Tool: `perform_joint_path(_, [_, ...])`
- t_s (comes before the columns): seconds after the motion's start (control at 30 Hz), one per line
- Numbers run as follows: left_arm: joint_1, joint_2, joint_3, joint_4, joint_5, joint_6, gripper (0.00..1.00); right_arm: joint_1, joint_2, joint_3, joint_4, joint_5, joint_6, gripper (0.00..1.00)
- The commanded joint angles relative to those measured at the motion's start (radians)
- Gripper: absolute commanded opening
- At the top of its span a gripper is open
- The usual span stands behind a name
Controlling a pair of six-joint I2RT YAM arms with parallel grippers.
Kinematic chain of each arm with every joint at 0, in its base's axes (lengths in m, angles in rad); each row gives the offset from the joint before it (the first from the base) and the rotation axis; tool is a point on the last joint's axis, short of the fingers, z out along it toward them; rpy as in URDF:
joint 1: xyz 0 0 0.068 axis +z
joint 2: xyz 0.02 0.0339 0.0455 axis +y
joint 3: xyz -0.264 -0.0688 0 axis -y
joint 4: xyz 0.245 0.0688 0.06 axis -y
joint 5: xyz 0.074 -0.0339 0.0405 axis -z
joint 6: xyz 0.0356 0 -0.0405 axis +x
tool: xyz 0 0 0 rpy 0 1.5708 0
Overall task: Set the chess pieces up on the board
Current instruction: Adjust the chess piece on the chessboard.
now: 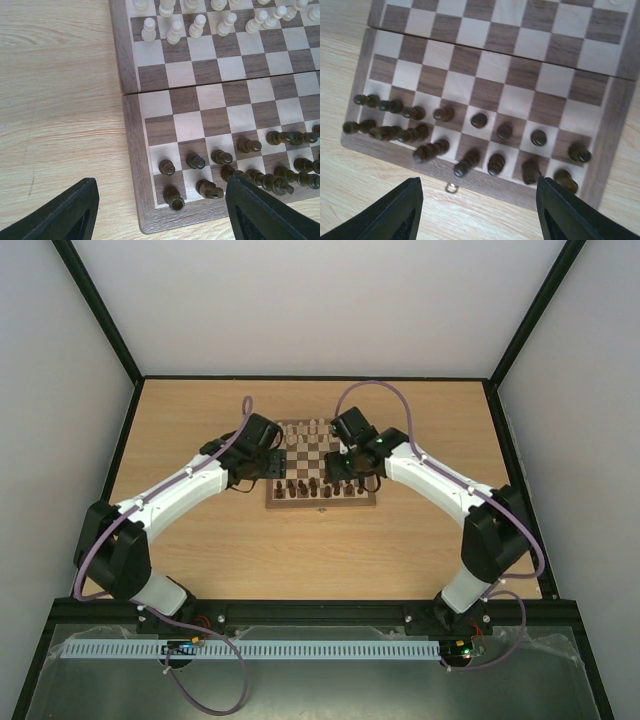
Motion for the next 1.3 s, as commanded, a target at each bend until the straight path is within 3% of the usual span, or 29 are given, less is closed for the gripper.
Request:
perform_joint_path(0.0, [0.014,-0.051,-0.023,0.010,0.021,0.008,0.73,0.028,0.082,0.091,-0.053,-0.012,-0.008,0.61])
perform_joint_path(0.27, [0.016,-0.065,-0.030,0.015,0.034,0.009,0.74,0.061,0.237,0.222,-0.106,-0.005,-0.031,0.56])
perform_joint_path(0.3, [0.018,-0.064,-0.030,0.016,0.038,0.009,0.73,0.065,0.275,0.253,-0.122,-0.001,-0.037,0.47])
perform_joint_path(0.57, [0.019,-0.061,-0.027,0.018,0.036,0.010,0.73,0.069,0.347,0.291,-0.136,0.007,-0.049,0.46])
perform_joint_path(0.9, [0.024,-0.076,-0.036,0.027,0.031,0.005,0.74,0.039,0.289,0.296,-0.121,0.079,-0.043,0.51])
perform_joint_path(1.27, [0.024,-0.097,-0.042,0.042,0.031,0.002,0.79,-0.124,0.073,0.033,-0.062,0.131,0.004,0.50])
